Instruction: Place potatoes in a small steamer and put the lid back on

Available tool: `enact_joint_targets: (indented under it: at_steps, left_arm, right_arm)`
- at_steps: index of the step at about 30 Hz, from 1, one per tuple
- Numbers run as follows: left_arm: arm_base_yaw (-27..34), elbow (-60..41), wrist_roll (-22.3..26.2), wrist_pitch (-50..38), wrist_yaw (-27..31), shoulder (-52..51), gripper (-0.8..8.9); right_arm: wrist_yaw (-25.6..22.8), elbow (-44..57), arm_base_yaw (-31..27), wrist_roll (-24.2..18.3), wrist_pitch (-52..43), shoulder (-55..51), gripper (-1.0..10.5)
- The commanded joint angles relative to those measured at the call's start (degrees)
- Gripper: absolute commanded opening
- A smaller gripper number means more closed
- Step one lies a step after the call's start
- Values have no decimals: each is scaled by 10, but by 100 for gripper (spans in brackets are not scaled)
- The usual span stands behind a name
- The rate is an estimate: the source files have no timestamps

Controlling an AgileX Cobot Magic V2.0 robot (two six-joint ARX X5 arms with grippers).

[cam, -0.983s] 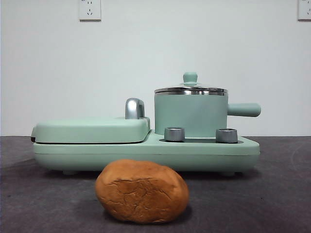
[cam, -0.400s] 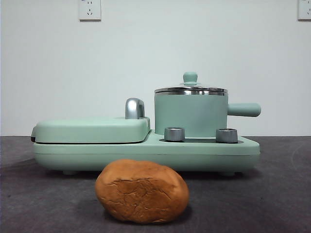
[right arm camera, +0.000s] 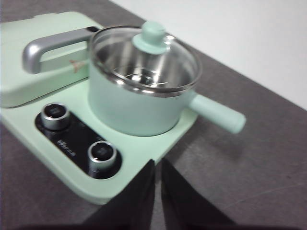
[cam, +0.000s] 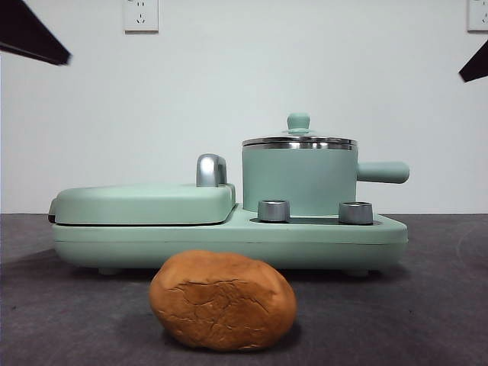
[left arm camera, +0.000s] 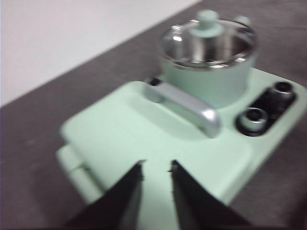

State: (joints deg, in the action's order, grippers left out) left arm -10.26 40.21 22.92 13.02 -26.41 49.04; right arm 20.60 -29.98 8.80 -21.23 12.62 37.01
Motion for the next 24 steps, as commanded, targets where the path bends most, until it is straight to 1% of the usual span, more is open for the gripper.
enact_joint_targets:
  at_steps: [1, 3, 5, 7, 9, 12, 15, 18, 22, 24]
  left_arm:
    - [-33, 10, -1, -11, 0, 17, 270]
    - [-55, 10, -16, -13, 0, 24, 344]
    - [-78, 10, -34, -18, 0, 29, 376]
    - [-97, 10, -45, -25, 4, 33, 375]
    - [-116, 10, -46, -34, 17, 36, 374]
    - [-145, 10, -46, -63, 50, 47, 374]
    - [-170, 10, -75, -114, 75, 71, 374]
    - [-191, 18, -101, -168, 89, 109, 374]
    - [-213, 62, -111, -212, 117, 179, 373]
    - [-220, 93, -120, -226, 121, 220, 373]
  right_arm:
    - [0, -9, 12, -4, -5, 13, 156]
    - [0, -9, 19, -4, -5, 15, 221]
    - [0, -9, 24, -3, -5, 15, 241]
    - [0, -9, 25, -2, -5, 14, 240]
    - [0, -9, 25, 5, -5, 14, 240]
    - [0, -9, 25, 35, -8, 13, 240]
    - [0, -9, 25, 50, -10, 13, 240]
    - [0, -9, 25, 55, -12, 13, 240]
    - [0, -9, 25, 59, -19, 13, 240]
    - [0, -9, 25, 59, -24, 13, 240]
